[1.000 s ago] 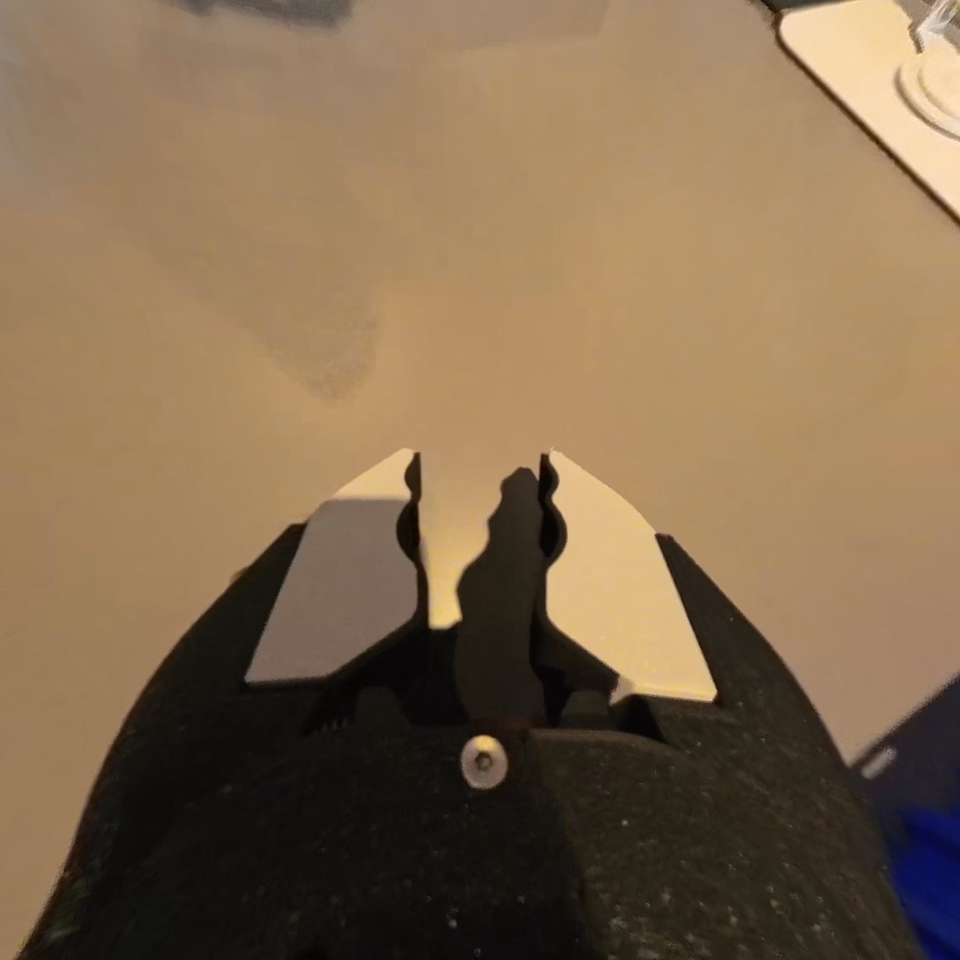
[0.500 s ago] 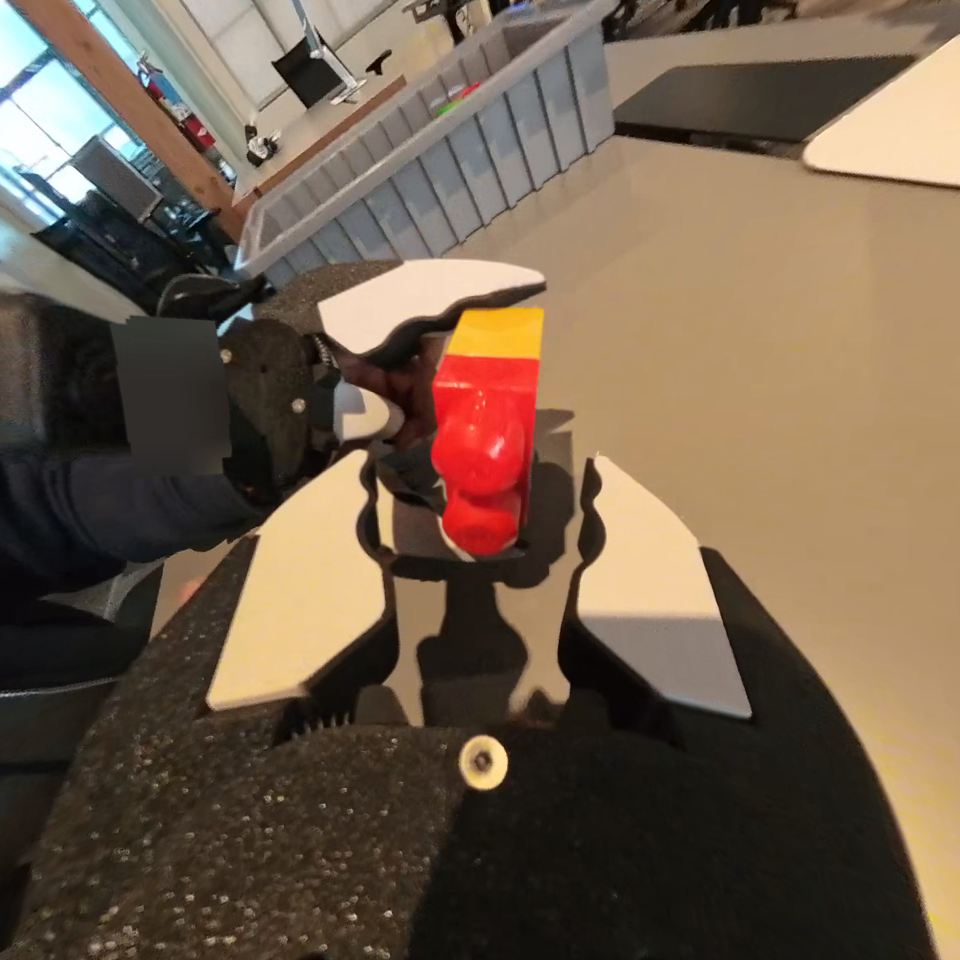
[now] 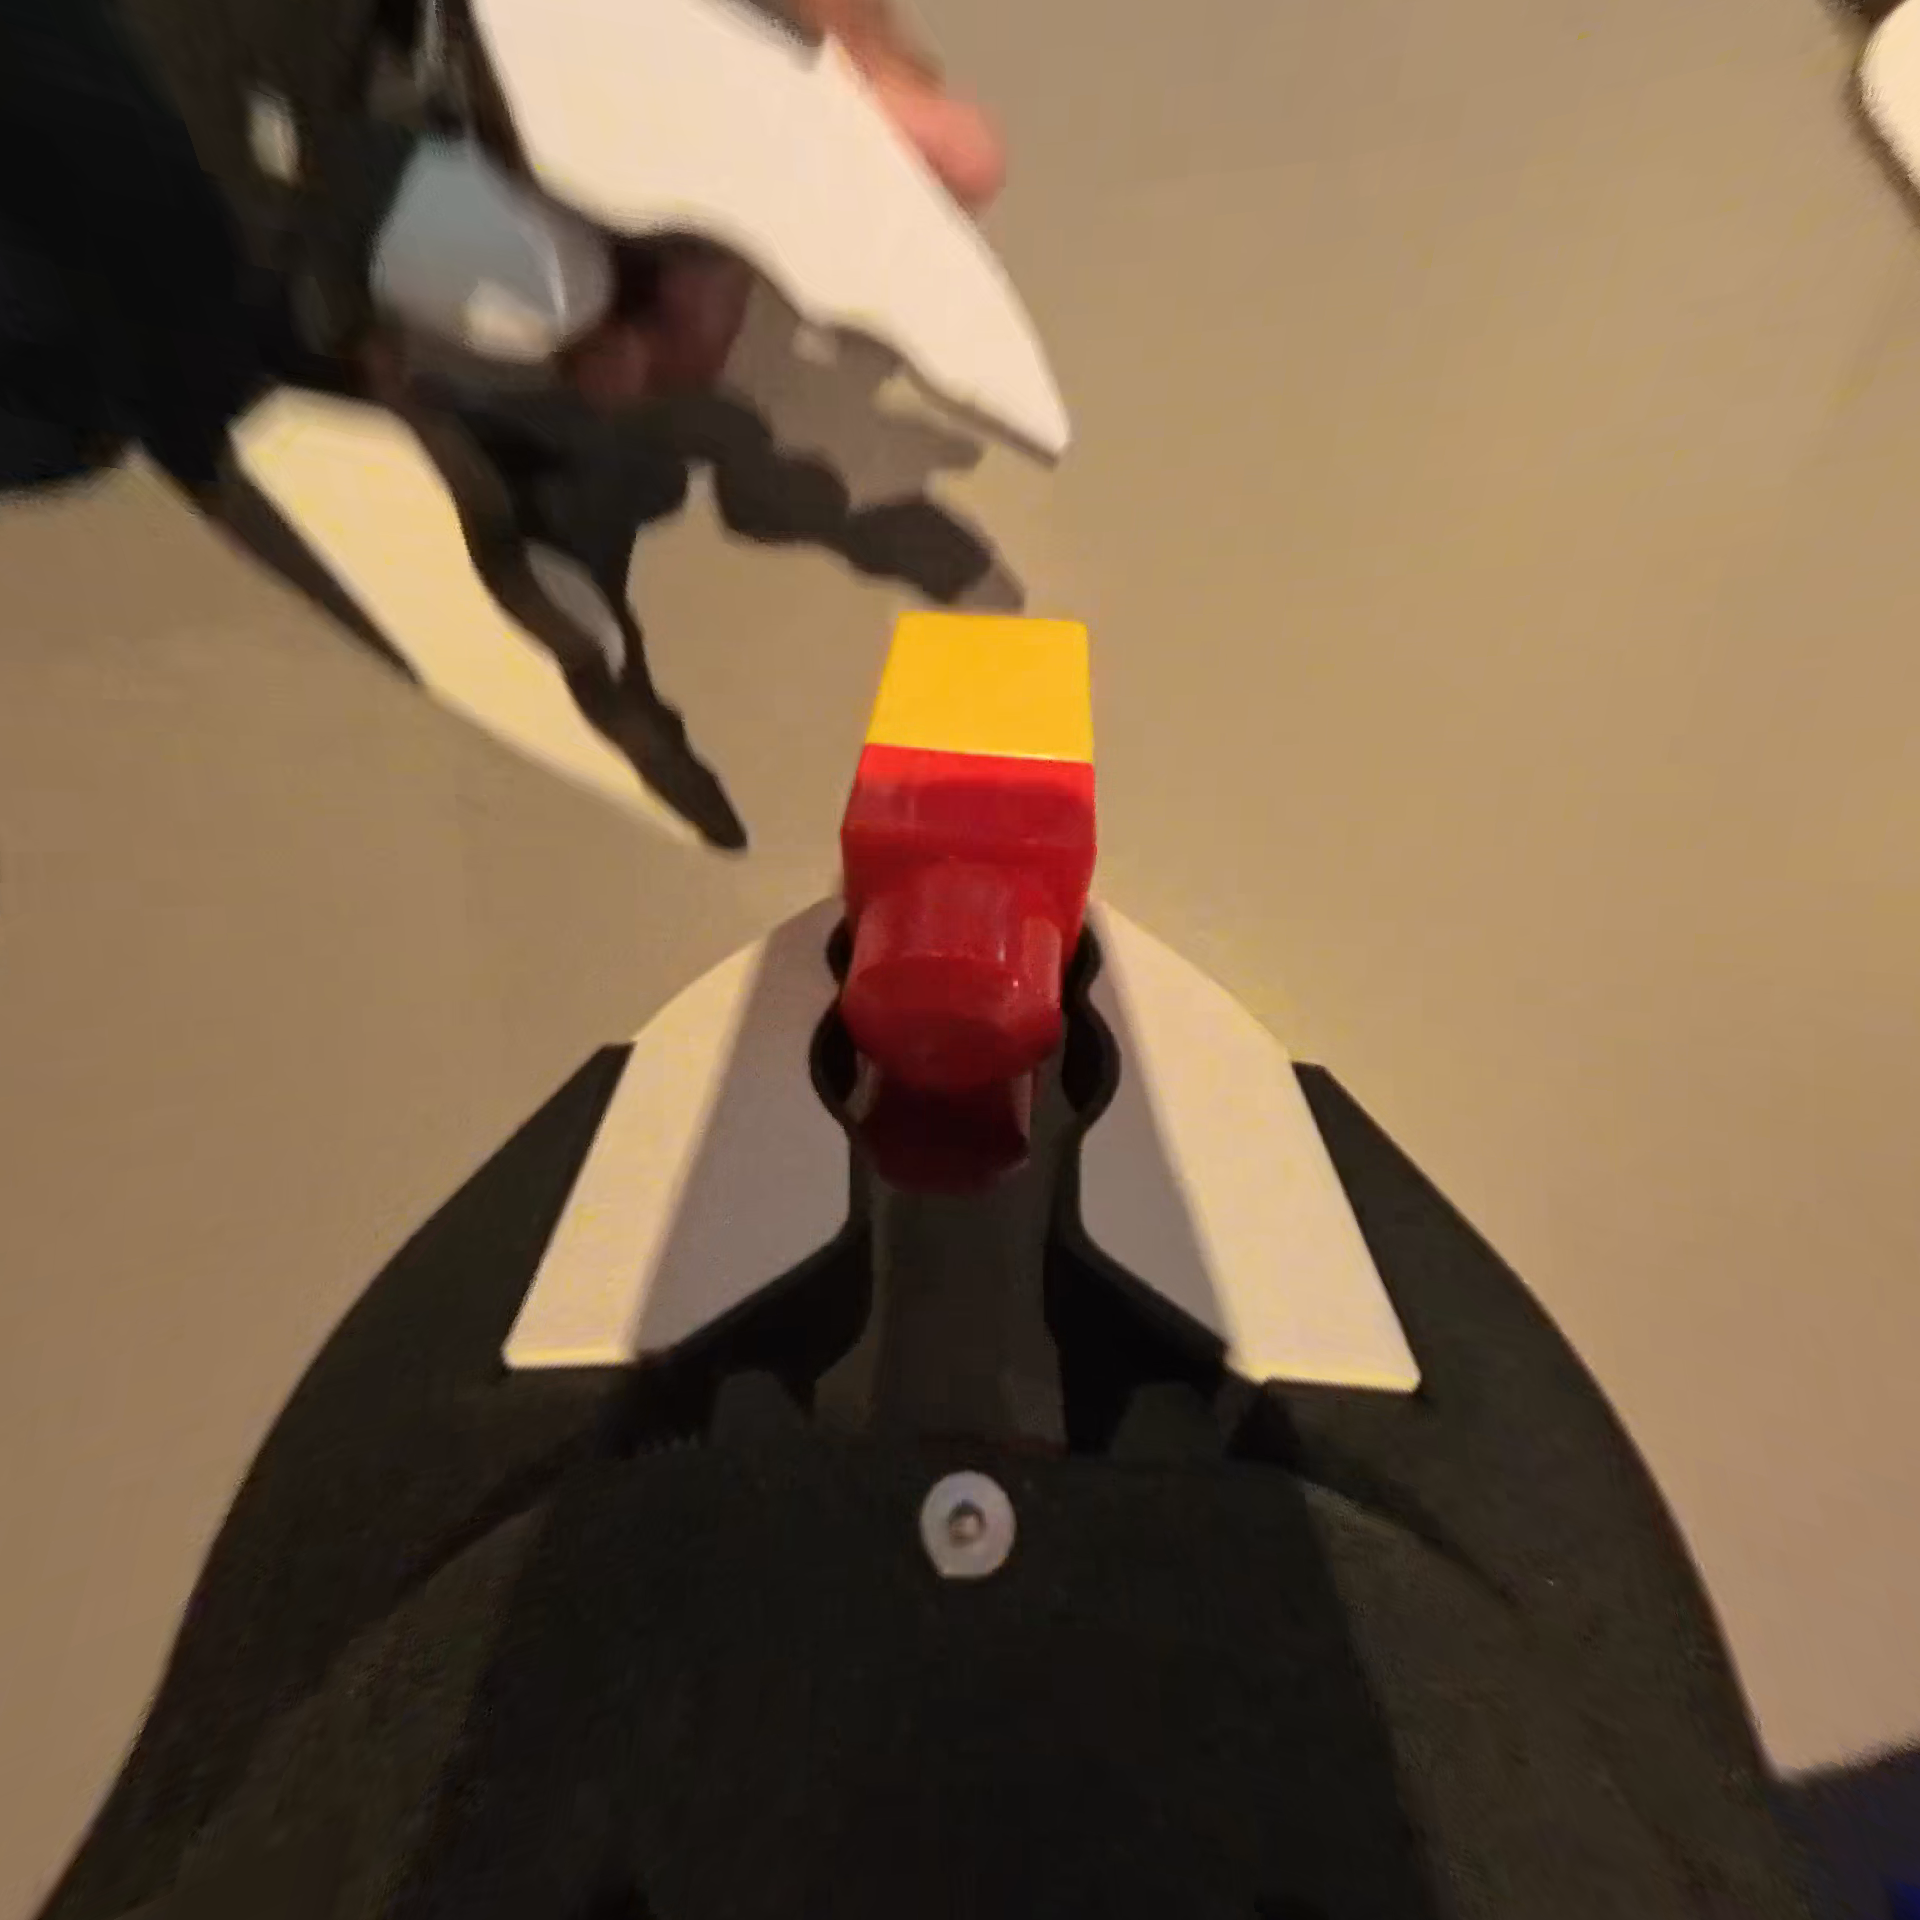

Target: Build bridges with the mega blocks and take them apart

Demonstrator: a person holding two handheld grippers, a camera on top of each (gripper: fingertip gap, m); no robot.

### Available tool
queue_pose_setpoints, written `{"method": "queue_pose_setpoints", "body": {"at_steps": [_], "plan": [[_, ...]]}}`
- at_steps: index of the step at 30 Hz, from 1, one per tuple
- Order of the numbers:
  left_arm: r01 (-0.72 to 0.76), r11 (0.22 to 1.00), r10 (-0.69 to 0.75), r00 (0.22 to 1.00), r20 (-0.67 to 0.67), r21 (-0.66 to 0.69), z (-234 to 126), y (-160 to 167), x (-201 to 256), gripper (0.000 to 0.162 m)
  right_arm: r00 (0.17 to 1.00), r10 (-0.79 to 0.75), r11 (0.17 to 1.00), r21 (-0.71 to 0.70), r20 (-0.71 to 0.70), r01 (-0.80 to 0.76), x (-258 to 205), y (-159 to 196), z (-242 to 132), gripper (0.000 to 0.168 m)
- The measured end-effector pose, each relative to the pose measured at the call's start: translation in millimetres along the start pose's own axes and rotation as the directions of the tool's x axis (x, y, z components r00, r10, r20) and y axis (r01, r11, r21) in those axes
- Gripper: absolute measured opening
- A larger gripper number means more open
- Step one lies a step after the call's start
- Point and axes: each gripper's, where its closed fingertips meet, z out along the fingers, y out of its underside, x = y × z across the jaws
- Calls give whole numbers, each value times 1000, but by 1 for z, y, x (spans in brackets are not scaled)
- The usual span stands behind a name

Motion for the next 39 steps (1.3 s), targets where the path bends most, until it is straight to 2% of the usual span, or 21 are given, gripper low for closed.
{"method": "queue_pose_setpoints", "body": {"at_steps": [2, 5, 9, 11, 15, 21, 25, 28, 34, 39], "plan": [[69, 995, -63, 994, -87, 73, -7, -10, 7, 93, 995, -82, 986, -144, 48, 88, -10, 17, -6, 37], [86, 986, -58, 981, -186, 144, -9, -26, 25, 88, 970, -218, 921, -305, 107, 240, -26, 35, -9, 37], [-29, 996, 49, 968, -247, 82, 3, -19, 52, 79, 921, -335, 830, -400, 200, 389, -47, 39, -10, 37], [-66, 996, 80, 965, -250, 67, 8, -16, 59, 69, 904, -360, 804, -416, 229, 425, -55, 37, -7, 37], [-81, 994, 99, 956, -275, 77, 11, -17, 70, 45, 892, -386, 793, -408, 236, 452, -62, 27, 2, 37], [-55, 997, 66, 967, -248, 49, 15, -12, 64, 41, 895, -394, 814, -372, 211, 446, -59, 24, 7, 38], [-36, 999, 41, 969, -243, 25, 15, -9, 62, 40, 900, -404, 843, -315, 162, 436, -55, 18, 11, 48], [19, 1000, -20, 969, -247, -9, 15, -6, 59, 39, 917, -386, 883, -250, 96, 398, -47, 12, 13, 57], [155, 984, -172, 948, -267, -86, 15, 2, 55, 38, 955, -297, 946, -135, 2, 295, -32, 15, 5, 59], [243, 957, -278, 922, -270, -157, 16, 11, 53, 38, 974, -224, 974, 20, -3, 225, -35, 14, 1, 60]]}}
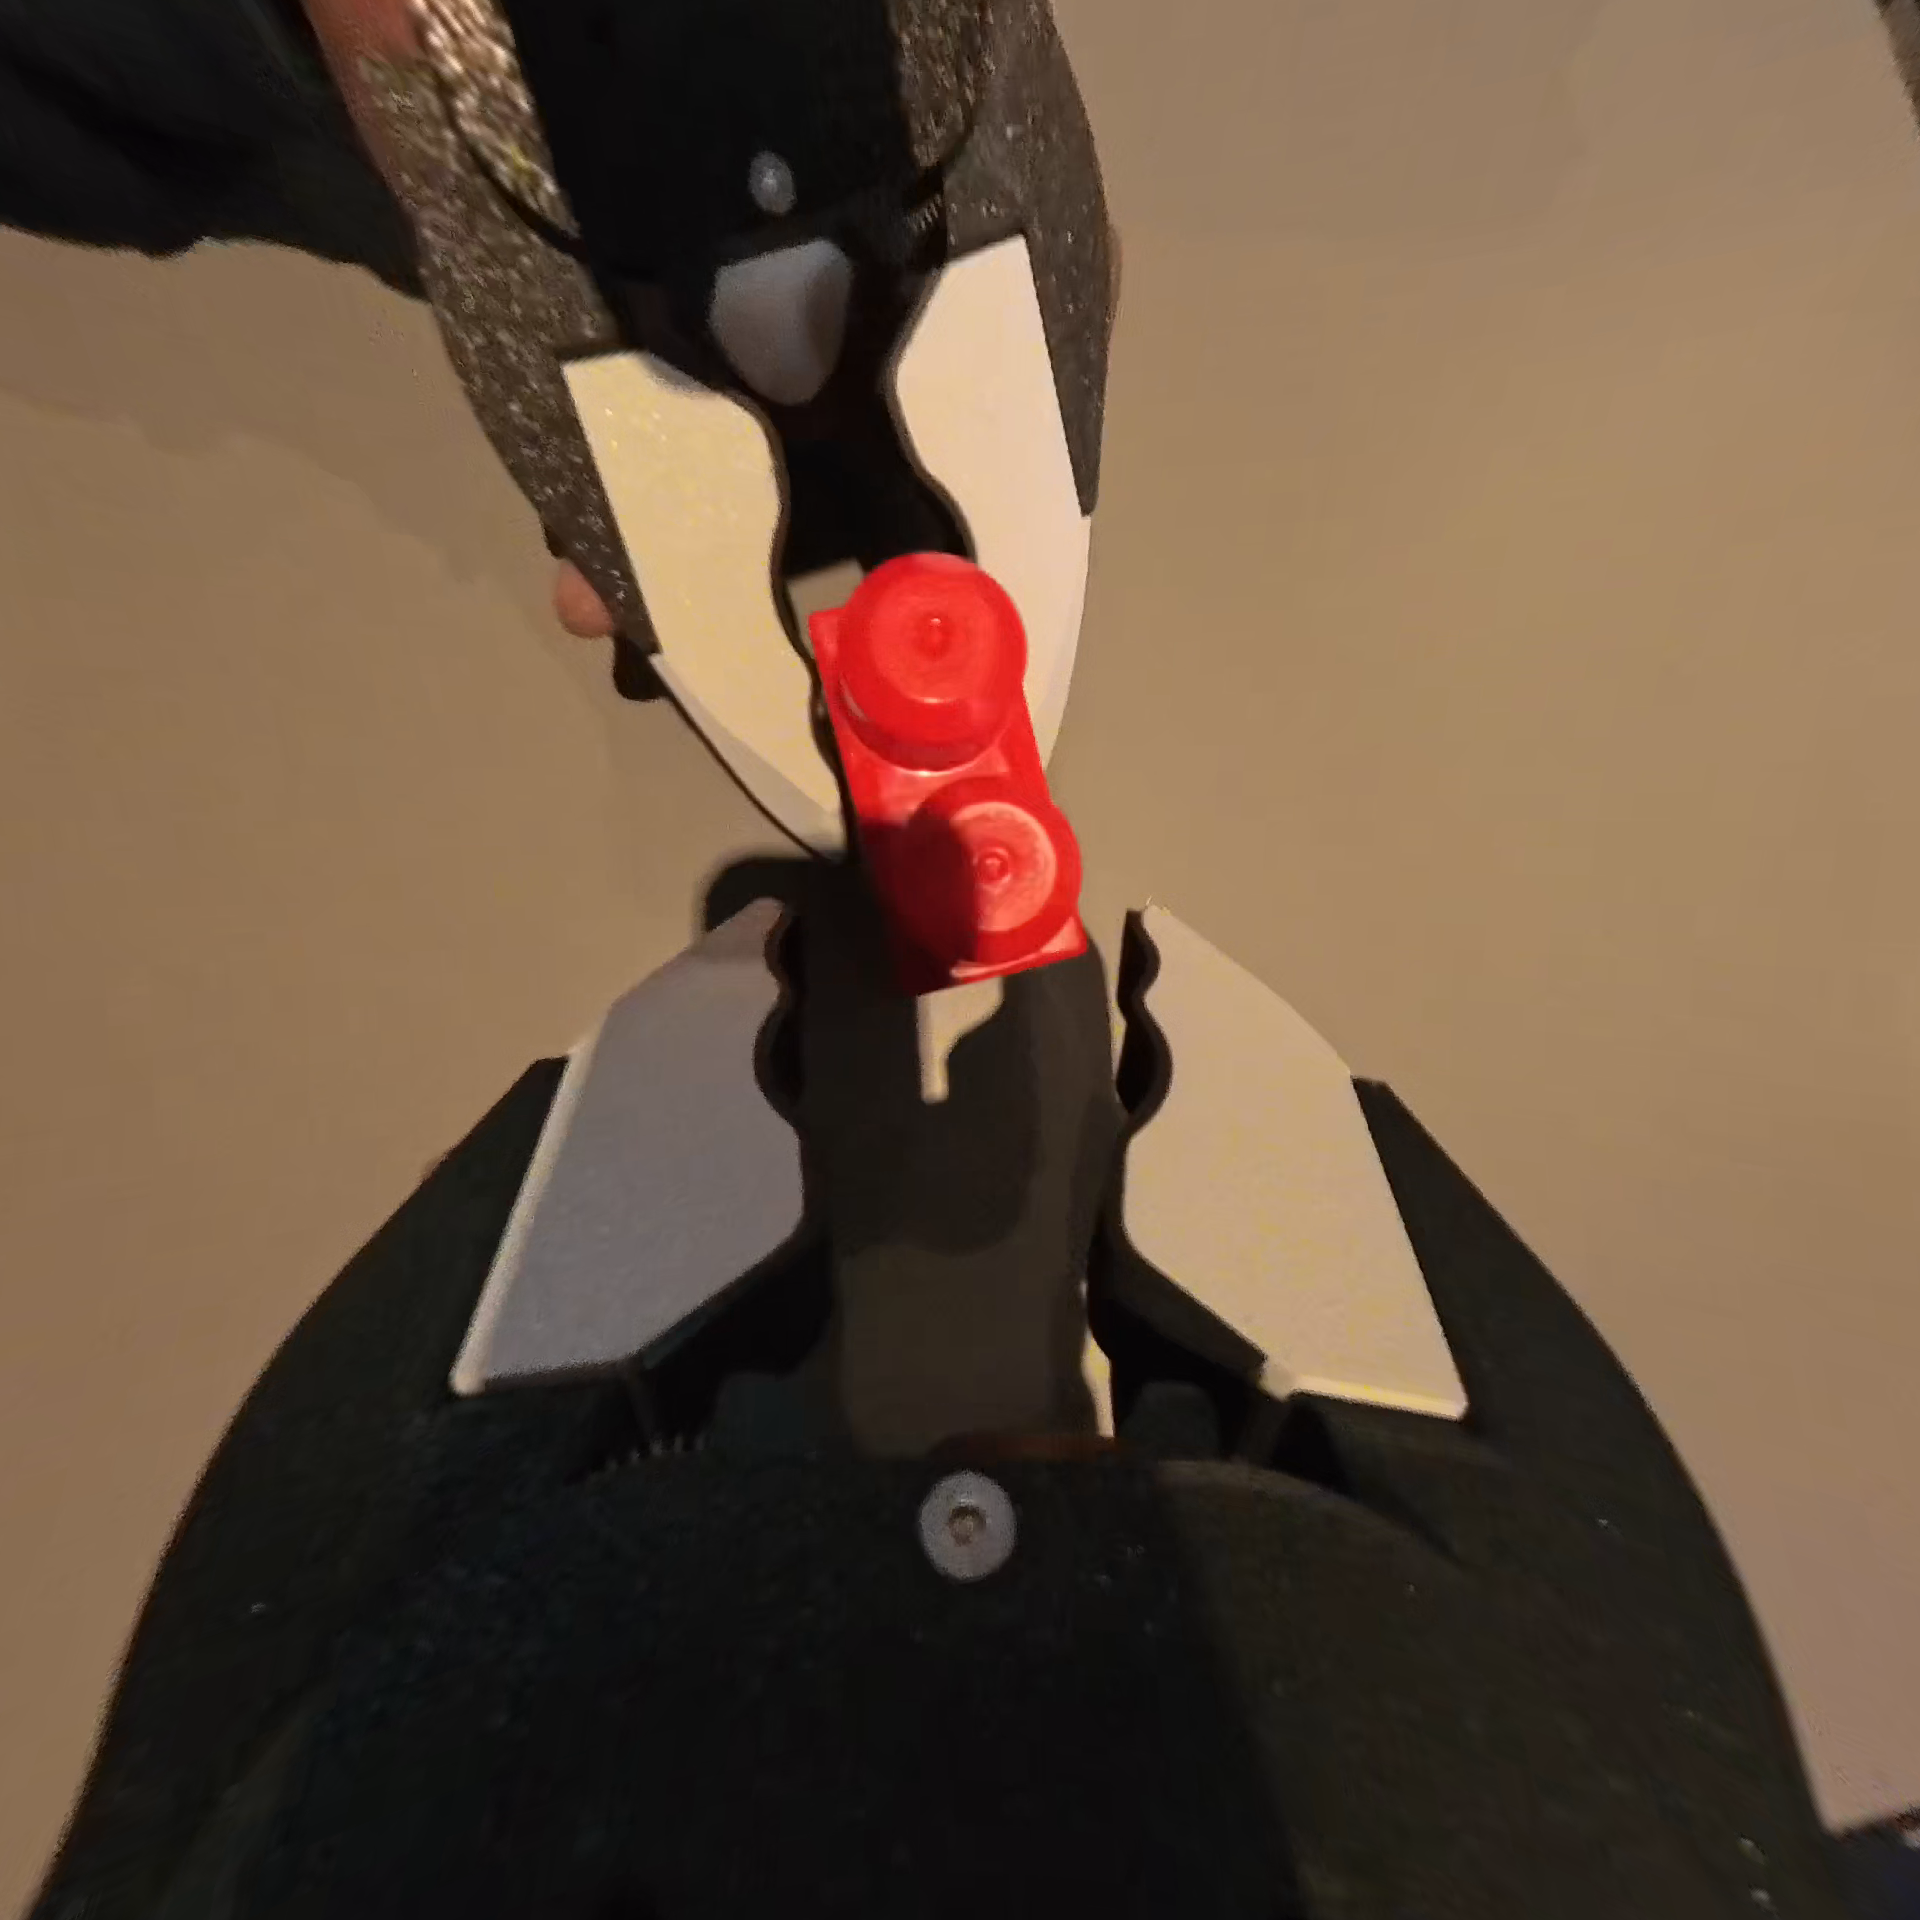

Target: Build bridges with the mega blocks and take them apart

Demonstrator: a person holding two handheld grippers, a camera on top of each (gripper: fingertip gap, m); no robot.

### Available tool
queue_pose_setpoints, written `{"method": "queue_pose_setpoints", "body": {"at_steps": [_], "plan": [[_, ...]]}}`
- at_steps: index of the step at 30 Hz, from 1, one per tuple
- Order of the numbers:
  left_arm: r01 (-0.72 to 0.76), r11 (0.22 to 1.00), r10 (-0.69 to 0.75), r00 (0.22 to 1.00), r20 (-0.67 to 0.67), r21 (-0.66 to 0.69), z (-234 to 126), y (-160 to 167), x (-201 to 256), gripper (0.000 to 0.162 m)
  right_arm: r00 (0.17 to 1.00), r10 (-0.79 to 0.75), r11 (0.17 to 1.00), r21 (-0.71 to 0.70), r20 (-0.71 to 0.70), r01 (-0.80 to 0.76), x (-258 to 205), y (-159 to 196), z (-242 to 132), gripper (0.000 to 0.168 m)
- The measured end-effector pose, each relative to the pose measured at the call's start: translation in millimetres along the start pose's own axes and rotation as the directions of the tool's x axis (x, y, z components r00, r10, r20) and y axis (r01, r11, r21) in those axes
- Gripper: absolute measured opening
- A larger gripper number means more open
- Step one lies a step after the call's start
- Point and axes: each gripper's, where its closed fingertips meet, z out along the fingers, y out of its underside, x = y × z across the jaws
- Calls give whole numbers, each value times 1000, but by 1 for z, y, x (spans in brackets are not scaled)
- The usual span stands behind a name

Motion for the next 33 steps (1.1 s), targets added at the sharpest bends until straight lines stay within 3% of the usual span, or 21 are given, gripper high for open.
{"method": "queue_pose_setpoints", "body": {"at_steps": [16, 33], "plan": [[-7, 999, 8, 1000, 17, -42, 4, 5, -1, 37, 1000, -17, 983, 185, 14, 14, 0, -17, 19, 41], [2, 999, 0, 999, 38, -36, 4, 3, -5, 37, 967, 151, 923, 321, 205, -212, 0, -23, 14, 38]]}}
